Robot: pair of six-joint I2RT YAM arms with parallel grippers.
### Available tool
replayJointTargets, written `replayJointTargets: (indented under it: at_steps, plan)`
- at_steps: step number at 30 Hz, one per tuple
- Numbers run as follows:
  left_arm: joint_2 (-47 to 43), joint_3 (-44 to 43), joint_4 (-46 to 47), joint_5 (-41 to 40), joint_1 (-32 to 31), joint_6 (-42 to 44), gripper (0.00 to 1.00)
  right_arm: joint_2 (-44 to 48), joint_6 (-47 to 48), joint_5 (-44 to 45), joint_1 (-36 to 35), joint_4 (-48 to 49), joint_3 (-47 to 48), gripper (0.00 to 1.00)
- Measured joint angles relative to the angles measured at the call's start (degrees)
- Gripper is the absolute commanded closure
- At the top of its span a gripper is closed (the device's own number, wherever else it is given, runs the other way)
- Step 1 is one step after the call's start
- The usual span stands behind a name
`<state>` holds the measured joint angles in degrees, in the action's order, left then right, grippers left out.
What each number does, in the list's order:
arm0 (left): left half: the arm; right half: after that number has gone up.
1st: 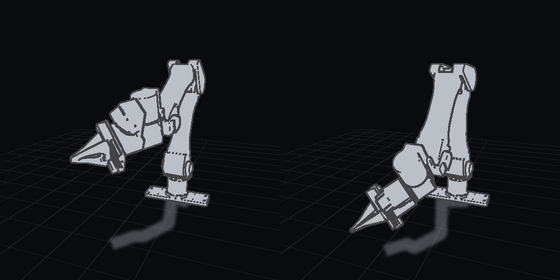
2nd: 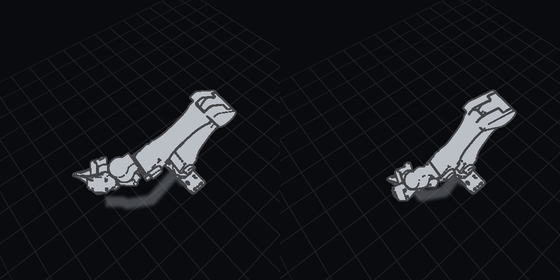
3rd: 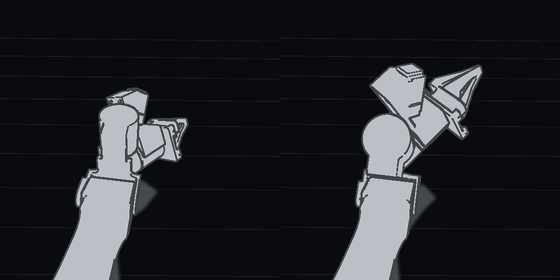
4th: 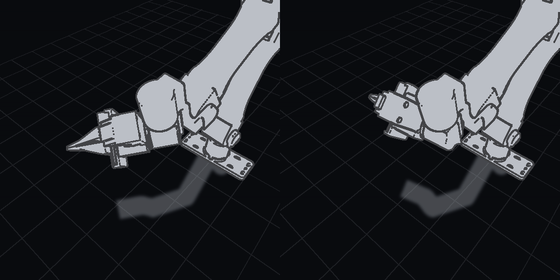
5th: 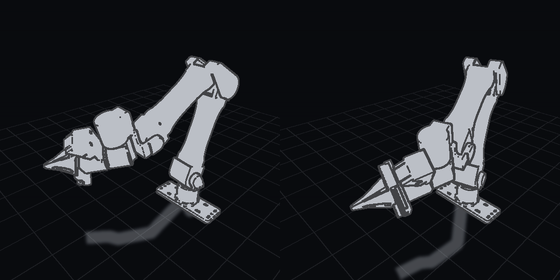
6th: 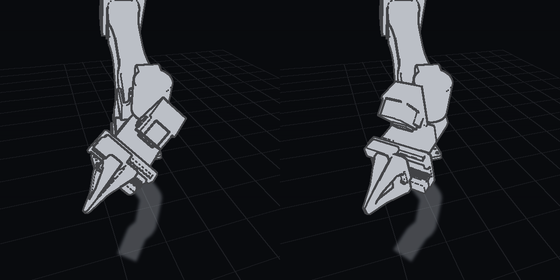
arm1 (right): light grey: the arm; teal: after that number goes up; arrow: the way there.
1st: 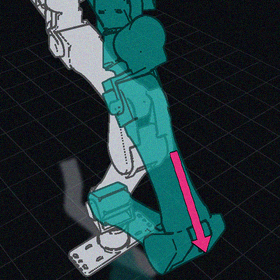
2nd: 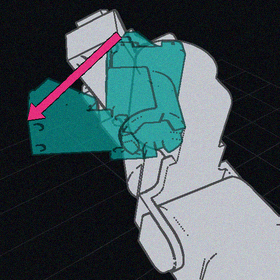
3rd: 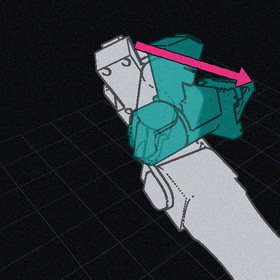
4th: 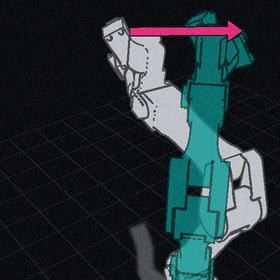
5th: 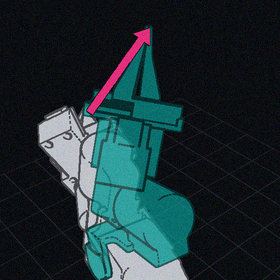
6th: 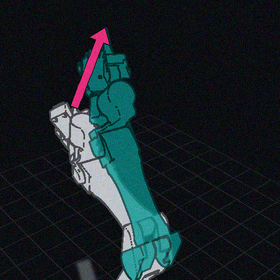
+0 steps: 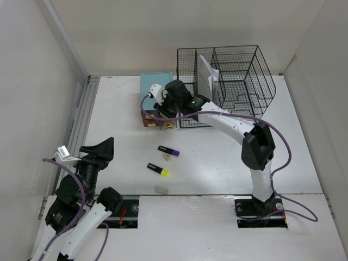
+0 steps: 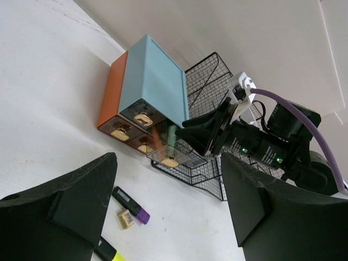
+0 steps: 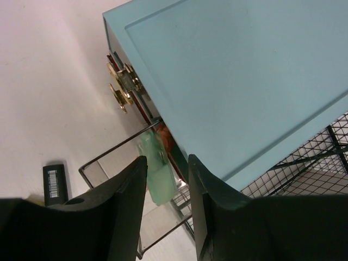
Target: Organize the desk
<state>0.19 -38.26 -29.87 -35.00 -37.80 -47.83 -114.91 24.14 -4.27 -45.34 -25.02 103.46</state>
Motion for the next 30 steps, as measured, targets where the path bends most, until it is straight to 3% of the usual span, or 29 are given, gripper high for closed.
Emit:
replayJointTargets:
  at_steps: [2,4,5,6,7,11,17,22,26,30]
  plan:
    - [0.0,0.0,0.0,0.0,0.0,0.0,0.25,0.02,0.0,-0.04,-0.17,-0.04,0.0,0.58]
    - [0.0,0.0,0.0,0.0,-0.02,0.0,0.25,0.04,0.0,-0.26,-0.42,-0.07,0.0,0.66]
    - [0.0,0.0,0.02,0.0,-0.02,-0.02,0.25,0.09,-0.04,-0.55,-0.5,-0.11,0.0,0.75]
    - [0.0,0.0,0.0,0.0,0.0,0.0,0.25,0.13,-0.13,-1.01,-0.5,-0.24,0.0,0.95]
    - [0.0,0.0,0.0,0.0,0.0,0.0,0.25,0.28,-0.17,-1.62,-0.5,-0.37,0.0,1.0]
    - [0.0,0.0,0.0,0.0,0.0,0.0,0.25,2.12,0.46,-7.37,-0.39,-1.66,-0.37,1.0]
    - [0.0,0.0,0.0,0.0,0.0,0.0,0.25,6.12,6.49,-22.62,0.72,-5.75,-1.31,1.0]
    - [0.0,0.0,0.02,0.0,0.0,0.0,0.27,5.16,13.66,-30.67,1.81,-14.45,0.09,1.0]
    - [0.0,0.0,0.0,0.0,0.0,0.0,0.27,1.18,17.11,-32.04,1.95,-19.56,1.7,1.0]
    - [0.0,0.0,0.04,0.0,0.0,0.0,0.27,-0.74,15.5,-28.39,1.92,-18.45,-0.81,1.0]
